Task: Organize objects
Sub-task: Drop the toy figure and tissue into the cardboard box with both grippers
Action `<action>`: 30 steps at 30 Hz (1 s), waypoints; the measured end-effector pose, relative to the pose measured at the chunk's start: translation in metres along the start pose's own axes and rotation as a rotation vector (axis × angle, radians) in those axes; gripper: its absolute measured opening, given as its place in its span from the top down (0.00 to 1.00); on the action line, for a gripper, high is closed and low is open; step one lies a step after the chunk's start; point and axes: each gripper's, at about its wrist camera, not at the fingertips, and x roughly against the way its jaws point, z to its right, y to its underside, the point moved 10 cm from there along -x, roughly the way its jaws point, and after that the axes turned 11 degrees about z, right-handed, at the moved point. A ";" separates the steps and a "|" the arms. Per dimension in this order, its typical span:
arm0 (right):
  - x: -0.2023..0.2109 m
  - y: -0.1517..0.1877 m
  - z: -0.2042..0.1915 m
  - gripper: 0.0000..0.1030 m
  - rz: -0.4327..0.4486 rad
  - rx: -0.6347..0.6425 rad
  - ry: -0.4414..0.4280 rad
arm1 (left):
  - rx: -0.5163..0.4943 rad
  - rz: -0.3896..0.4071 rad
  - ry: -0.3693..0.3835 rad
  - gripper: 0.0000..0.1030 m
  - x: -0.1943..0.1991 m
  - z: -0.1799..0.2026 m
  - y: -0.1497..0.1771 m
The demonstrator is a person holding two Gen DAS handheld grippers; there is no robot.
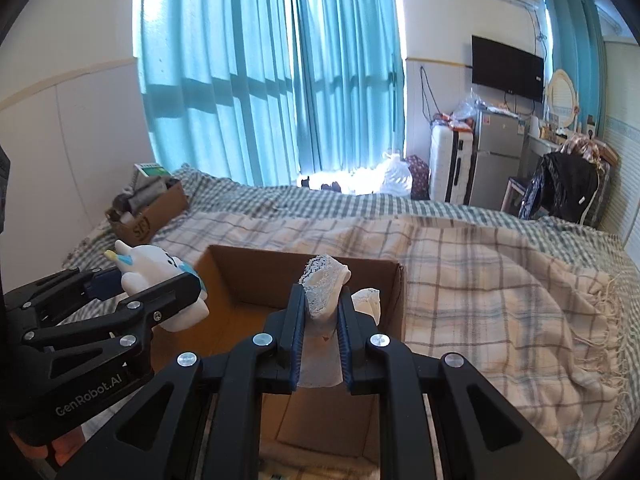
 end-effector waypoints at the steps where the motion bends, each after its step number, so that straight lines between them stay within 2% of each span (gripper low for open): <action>1: -0.009 0.003 0.001 0.86 -0.011 -0.004 -0.003 | -0.004 -0.013 -0.003 0.55 -0.011 -0.001 0.005; 6: -0.044 0.023 0.010 0.86 -0.052 -0.036 -0.017 | 0.006 -0.085 0.002 0.54 -0.044 -0.007 0.032; 8: -0.046 0.025 0.012 0.86 -0.033 -0.072 -0.035 | 0.017 -0.110 0.025 0.54 -0.052 -0.006 0.042; 10: -0.045 0.028 0.016 0.82 -0.027 -0.086 -0.038 | 0.021 -0.112 0.041 0.53 -0.054 -0.005 0.047; 11: -0.045 0.028 0.018 0.73 -0.023 -0.084 -0.031 | 0.015 -0.108 0.042 0.52 -0.053 -0.005 0.047; 12: -0.043 0.027 0.019 0.60 -0.018 -0.082 -0.024 | 0.007 -0.105 0.041 0.46 -0.052 -0.005 0.047; 13: -0.042 0.026 0.019 0.53 -0.017 -0.083 -0.020 | -0.004 -0.104 0.038 0.32 -0.050 -0.003 0.047; 14: -0.038 0.025 0.020 0.44 -0.015 -0.084 -0.015 | -0.009 -0.103 0.029 0.24 -0.048 -0.004 0.046; 15: -0.033 0.023 0.020 0.43 -0.011 -0.083 -0.011 | -0.013 -0.099 0.015 0.13 -0.045 -0.004 0.045; 17: -0.021 0.020 0.021 0.43 -0.012 -0.069 0.001 | -0.010 -0.085 -0.003 0.11 -0.031 -0.006 0.042; 21: 0.009 0.010 0.020 0.33 -0.039 -0.041 0.030 | -0.005 -0.099 -0.030 0.10 0.000 -0.014 0.037; 25: 0.060 -0.008 0.019 0.30 -0.008 0.013 0.089 | -0.015 -0.061 -0.069 0.02 0.058 -0.025 0.032; 30: 0.129 -0.016 0.006 0.24 0.026 0.069 0.120 | -0.006 -0.042 -0.089 0.00 0.124 -0.040 0.042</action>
